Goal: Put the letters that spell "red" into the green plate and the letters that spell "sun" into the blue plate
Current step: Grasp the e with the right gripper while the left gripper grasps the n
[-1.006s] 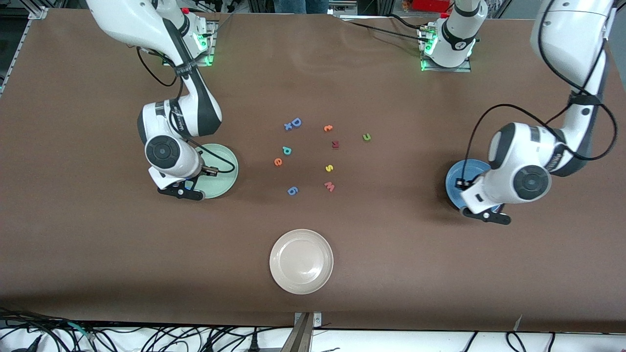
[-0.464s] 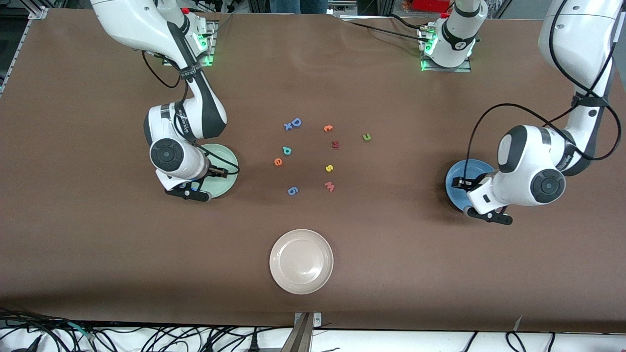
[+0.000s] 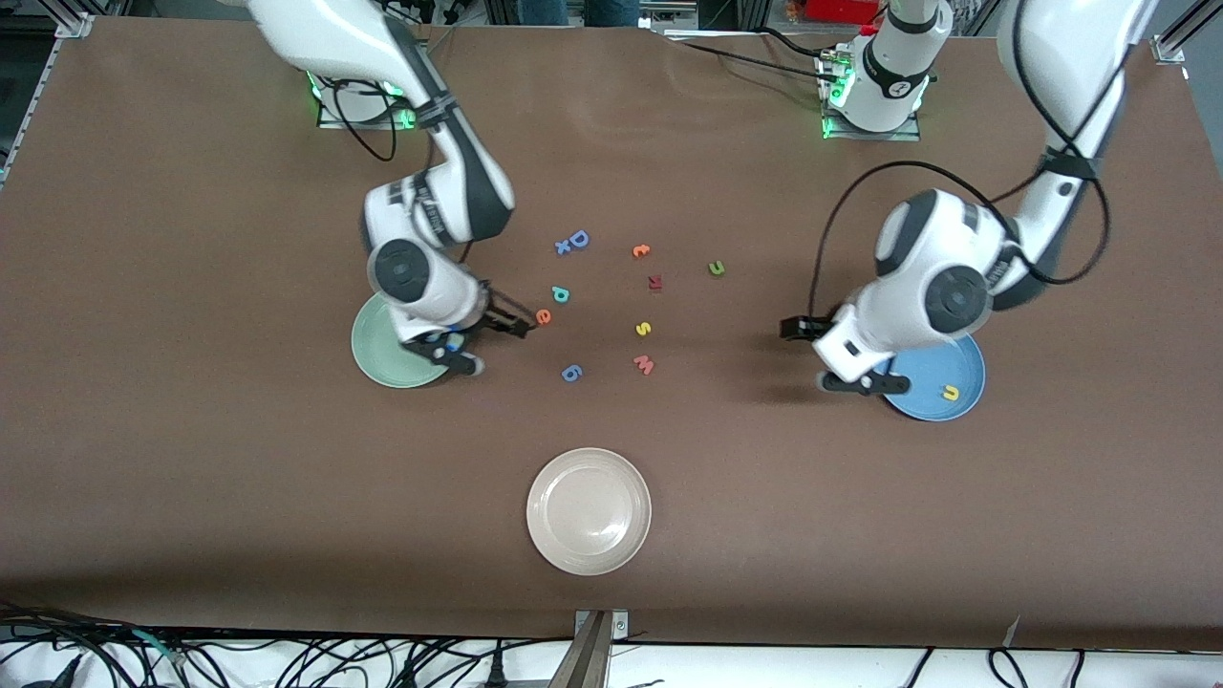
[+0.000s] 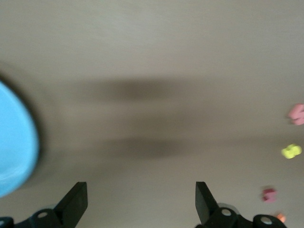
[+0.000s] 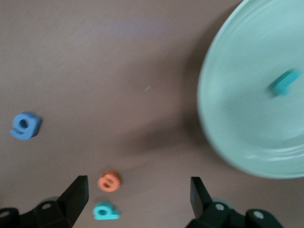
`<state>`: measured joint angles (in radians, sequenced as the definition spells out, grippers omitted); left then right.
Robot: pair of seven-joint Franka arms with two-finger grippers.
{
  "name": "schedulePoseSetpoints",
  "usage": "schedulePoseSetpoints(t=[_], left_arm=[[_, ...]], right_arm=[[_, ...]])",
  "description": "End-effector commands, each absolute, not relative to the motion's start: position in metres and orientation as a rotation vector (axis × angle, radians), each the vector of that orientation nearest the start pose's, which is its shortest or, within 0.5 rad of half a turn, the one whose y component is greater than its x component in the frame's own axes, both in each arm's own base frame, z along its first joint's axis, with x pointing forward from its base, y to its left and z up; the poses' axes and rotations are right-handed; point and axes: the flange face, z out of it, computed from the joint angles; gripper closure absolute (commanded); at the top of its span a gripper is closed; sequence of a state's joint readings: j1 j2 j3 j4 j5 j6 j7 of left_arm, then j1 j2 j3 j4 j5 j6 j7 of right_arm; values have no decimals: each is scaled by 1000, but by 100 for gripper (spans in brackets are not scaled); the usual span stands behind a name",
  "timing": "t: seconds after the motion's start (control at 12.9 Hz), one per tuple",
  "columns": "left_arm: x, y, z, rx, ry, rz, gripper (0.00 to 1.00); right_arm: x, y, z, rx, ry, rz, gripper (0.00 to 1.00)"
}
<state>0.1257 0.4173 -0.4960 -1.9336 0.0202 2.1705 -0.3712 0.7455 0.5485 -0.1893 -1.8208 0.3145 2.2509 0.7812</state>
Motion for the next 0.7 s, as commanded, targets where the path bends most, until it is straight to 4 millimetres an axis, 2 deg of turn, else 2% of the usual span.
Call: schedulePoseSetpoints(t=[0.0,0.15,0.39,0.54,0.62], left_arm=[[503,-230,263,-3242,-137,237,0],[464,-255,241,-3263,-257,144,0],[427,-293,229,-3184,-335,104,0],[409,-309,219,-3134,-386,71,0],[403,-314,212,-3119,-396,68,0]], right_arm=[[514,385,203,-3006,737,180,5],[503,401,184,-3009,758,140,8],[504,397,175,-3050,732,83,14],[504,392,174,-3072,733,60,24],[504,393,174,-3072,730,60,39]])
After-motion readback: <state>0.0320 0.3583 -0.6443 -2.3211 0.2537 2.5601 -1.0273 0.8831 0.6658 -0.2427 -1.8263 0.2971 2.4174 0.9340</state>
